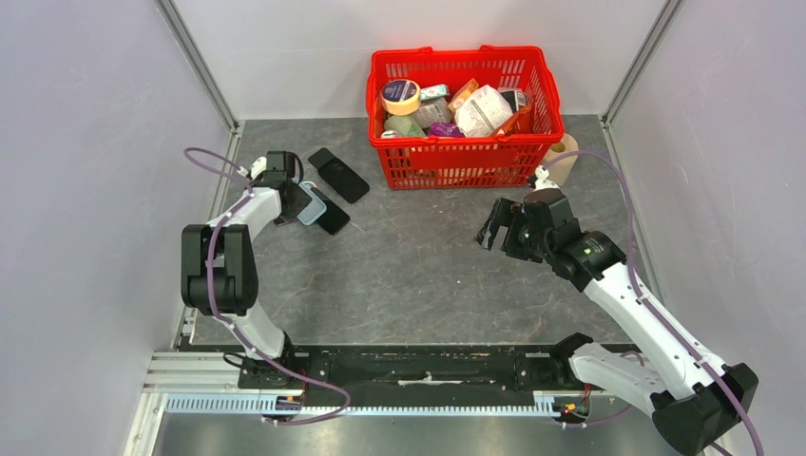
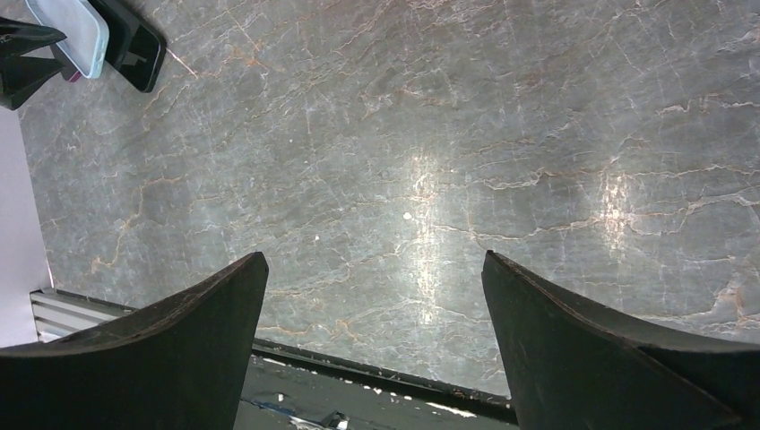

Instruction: Put the phone into the phone case

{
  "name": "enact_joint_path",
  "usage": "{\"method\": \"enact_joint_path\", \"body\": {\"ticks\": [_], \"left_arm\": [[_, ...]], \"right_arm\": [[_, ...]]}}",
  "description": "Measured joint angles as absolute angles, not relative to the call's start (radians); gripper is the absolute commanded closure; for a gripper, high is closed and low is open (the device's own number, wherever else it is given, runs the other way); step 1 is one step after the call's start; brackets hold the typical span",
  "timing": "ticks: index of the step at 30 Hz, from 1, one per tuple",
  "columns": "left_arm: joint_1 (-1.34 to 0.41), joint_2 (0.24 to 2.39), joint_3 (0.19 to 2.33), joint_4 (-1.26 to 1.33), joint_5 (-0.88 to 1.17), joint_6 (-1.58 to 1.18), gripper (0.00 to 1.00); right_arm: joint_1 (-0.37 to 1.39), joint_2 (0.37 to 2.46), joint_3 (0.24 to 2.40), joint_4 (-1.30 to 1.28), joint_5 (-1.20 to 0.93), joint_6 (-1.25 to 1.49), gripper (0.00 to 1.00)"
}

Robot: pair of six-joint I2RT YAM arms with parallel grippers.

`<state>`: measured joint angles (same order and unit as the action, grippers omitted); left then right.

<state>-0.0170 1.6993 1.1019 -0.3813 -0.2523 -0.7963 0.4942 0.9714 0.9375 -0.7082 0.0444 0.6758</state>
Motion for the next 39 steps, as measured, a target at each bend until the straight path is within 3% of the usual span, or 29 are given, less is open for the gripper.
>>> {"method": "enact_joint_path", "body": {"ticks": [8, 12, 19, 27, 39], "left_arm": [[-0.012, 1.715, 1.072, -0.367, -0.253, -0.822, 0.55], [-0.012, 1.728, 1.067, -0.356, -0.252, -0.830, 0.63], [-0.012, 1.735, 1.048, -0.343, -0.249, -0.844, 0.98], [-0.033, 1.668, 1.000, -0.342, -0.223, -0.842, 0.98], [-0.346, 1.435, 0.863, -0.357, -0.213, -0.820, 0.98]], "right_arm": [[0.494, 0.989, 0.923, -0.694, 0.037, 0.672, 0.03], [0.494, 0.994, 0.922, -0.689, 0.033, 0.670, 0.03], [0.494, 0.994, 0.922, -0.688, 0.030, 0.669, 0.03], [0.494, 0.994, 0.917, -0.688, 0.030, 0.669, 0.03], [0.494, 0.994, 0.916, -0.688, 0.073, 0.664, 0.03]]}}
